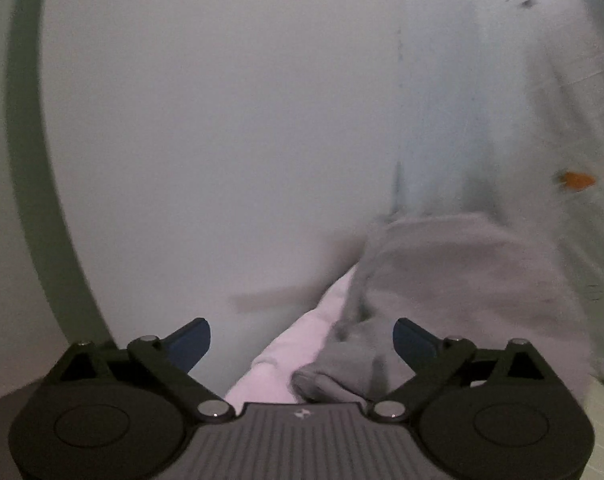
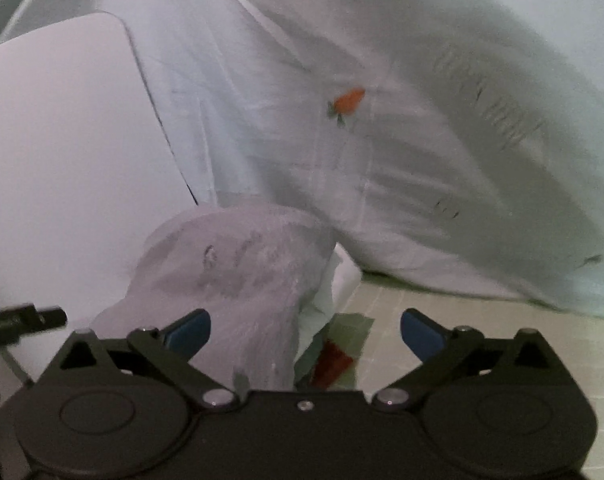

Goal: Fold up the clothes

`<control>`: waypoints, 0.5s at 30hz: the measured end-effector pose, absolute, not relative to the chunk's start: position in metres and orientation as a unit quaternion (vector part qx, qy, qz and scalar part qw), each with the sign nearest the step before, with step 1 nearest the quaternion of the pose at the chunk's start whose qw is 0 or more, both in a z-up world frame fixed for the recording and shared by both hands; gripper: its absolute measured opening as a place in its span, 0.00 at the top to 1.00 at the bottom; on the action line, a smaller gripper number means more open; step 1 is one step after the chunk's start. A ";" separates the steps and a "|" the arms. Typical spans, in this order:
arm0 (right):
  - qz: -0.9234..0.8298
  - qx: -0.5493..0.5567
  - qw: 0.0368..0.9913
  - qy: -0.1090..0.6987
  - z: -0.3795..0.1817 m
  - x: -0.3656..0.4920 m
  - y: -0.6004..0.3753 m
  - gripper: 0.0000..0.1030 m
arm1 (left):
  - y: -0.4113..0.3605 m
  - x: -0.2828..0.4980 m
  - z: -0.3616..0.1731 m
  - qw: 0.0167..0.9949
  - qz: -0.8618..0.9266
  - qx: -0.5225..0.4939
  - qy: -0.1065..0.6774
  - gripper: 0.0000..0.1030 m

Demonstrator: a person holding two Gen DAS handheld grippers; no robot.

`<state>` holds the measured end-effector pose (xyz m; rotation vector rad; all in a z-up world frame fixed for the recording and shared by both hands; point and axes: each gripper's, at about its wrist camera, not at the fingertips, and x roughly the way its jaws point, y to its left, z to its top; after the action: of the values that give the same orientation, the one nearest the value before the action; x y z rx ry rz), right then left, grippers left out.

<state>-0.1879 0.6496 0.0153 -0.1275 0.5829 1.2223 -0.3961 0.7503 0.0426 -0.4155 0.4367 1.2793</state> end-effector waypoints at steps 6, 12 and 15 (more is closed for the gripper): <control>0.567 -0.047 0.784 0.247 0.045 -0.214 0.574 0.00 | 0.651 -0.401 0.079 0.790 0.567 -0.148 0.180 0.00; 0.571 -0.061 0.783 0.238 0.060 -0.241 0.498 0.00 | 0.557 -0.405 0.081 0.801 0.555 -0.104 0.197 0.00; 0.576 -0.075 0.781 0.231 0.064 -0.249 0.462 0.00 | 0.513 -0.406 0.080 0.807 0.546 -0.097 0.202 0.00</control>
<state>-0.2490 0.4618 0.0644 -0.1623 0.4992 1.2444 -0.4062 0.5131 0.0797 -0.2078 0.4327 1.1679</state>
